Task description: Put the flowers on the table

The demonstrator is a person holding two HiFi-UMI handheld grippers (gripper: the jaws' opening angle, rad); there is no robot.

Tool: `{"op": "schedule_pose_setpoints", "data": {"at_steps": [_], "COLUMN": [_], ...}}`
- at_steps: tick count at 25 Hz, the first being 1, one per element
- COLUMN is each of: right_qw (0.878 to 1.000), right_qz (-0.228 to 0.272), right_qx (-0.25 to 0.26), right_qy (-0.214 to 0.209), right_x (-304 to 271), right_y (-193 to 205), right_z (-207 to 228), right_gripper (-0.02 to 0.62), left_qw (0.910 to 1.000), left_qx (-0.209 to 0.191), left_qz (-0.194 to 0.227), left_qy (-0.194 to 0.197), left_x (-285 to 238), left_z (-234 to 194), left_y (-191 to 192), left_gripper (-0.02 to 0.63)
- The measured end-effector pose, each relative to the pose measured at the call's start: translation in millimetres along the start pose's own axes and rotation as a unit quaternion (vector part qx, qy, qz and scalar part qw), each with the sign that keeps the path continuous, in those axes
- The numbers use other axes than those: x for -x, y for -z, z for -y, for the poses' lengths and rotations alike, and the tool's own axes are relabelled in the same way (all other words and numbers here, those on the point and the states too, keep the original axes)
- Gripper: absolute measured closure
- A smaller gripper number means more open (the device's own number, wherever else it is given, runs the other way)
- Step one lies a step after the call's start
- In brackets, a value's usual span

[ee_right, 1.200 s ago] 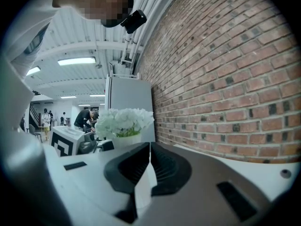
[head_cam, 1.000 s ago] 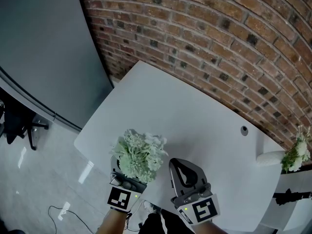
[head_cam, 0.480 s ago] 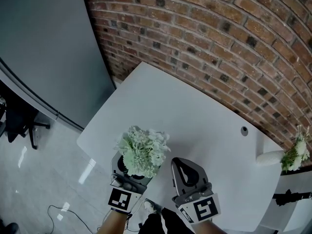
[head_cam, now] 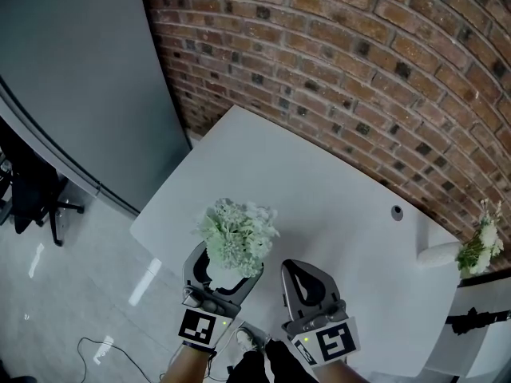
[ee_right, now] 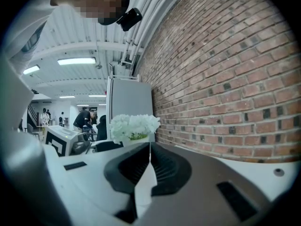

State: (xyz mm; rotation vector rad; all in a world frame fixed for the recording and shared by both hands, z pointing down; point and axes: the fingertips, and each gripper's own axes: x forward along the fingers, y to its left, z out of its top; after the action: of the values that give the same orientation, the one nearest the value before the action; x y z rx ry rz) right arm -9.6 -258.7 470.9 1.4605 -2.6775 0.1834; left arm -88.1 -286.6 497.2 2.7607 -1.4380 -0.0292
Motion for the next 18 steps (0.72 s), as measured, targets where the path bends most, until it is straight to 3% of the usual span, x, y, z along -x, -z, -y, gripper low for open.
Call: {"op": "schedule_pose_setpoints", "data": {"at_steps": [18], "right_qw": [1.0], "right_qz": [0.019], "right_qx": [0.003], "right_qy": [-0.008], "right_x": [27], "right_y": [-25], "right_z": [-34], "right_gripper": [0.575], "left_qw": [0.9998], "left_qx": [-0.015], "left_qz": [0.008], "left_qy": [-0.013], "left_x": [38], "left_z": [16], "left_y": [-33], "left_gripper": [0.209]}}
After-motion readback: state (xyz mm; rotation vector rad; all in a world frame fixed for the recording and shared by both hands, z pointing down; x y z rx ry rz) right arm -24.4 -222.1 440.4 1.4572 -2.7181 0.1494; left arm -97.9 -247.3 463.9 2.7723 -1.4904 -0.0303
